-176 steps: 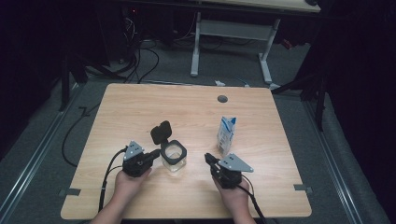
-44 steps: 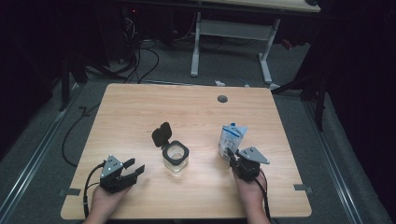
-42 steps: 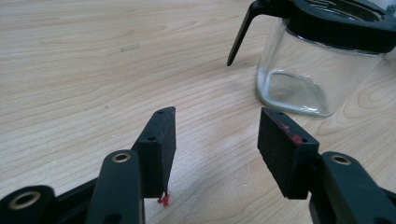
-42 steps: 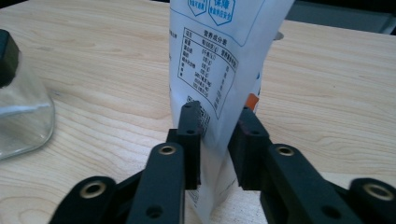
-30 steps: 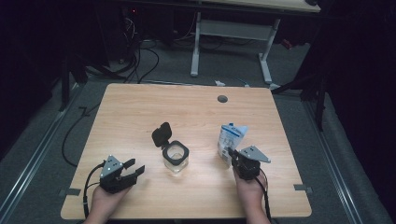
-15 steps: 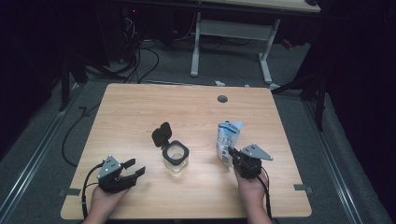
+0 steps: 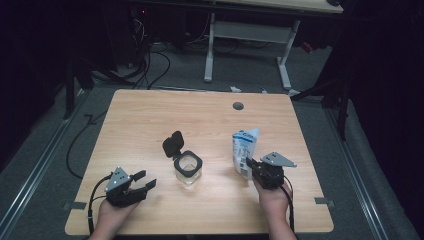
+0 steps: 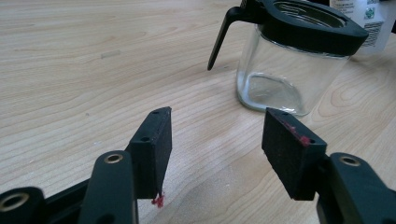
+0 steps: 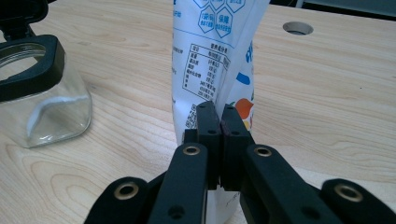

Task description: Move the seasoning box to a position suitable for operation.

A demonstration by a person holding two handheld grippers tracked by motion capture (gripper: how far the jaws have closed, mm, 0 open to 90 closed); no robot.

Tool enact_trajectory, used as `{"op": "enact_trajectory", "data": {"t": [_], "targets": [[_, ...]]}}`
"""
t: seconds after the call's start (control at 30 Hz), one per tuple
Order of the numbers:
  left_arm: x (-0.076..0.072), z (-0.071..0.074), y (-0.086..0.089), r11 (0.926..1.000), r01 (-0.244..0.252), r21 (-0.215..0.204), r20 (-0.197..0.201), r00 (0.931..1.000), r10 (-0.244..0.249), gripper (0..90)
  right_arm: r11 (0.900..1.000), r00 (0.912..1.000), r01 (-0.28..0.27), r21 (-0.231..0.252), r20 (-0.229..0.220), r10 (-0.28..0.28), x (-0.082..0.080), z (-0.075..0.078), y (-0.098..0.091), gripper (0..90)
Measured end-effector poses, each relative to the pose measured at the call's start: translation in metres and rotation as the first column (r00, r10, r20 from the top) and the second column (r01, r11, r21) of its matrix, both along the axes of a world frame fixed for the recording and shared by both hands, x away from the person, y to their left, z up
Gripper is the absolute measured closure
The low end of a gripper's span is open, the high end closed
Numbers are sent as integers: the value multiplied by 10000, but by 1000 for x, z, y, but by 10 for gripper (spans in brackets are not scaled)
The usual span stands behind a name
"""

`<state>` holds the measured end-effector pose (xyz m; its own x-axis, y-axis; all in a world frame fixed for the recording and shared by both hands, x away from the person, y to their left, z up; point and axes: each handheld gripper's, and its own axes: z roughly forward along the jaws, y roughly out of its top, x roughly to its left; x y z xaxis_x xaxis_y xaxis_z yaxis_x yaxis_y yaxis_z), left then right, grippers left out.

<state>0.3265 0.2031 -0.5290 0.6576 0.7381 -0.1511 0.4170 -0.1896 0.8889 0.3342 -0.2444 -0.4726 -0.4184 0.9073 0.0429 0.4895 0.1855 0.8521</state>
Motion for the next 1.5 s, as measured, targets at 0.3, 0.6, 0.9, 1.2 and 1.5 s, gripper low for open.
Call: {"op": "enact_trajectory", "data": {"t": [0.3,0.6,0.9,1.2,1.5], "targets": [[0,-1,0,10000,-22,-22,36,10000,22,433,9992,9995,-232,-339,-213,225,2,7,1,899],[0,-1,0,10000,11,-52,58,10000,-11,433,9945,9950,-782,-698,-673,735,3,20,1,900],[0,-1,0,9999,43,-102,72,10000,-42,432,9900,9888,-1162,-801,-1029,1077,2,33,0,900],[0,-1,0,9999,53,-97,95,9999,-53,431,9794,9730,-1660,-1147,-1809,1437,2,40,1,900],[0,-1,-2,9999,77,-115,116,9999,-75,431,9629,9503,-2064,-1739,-2702,1549,4,53,-2,900]]}}
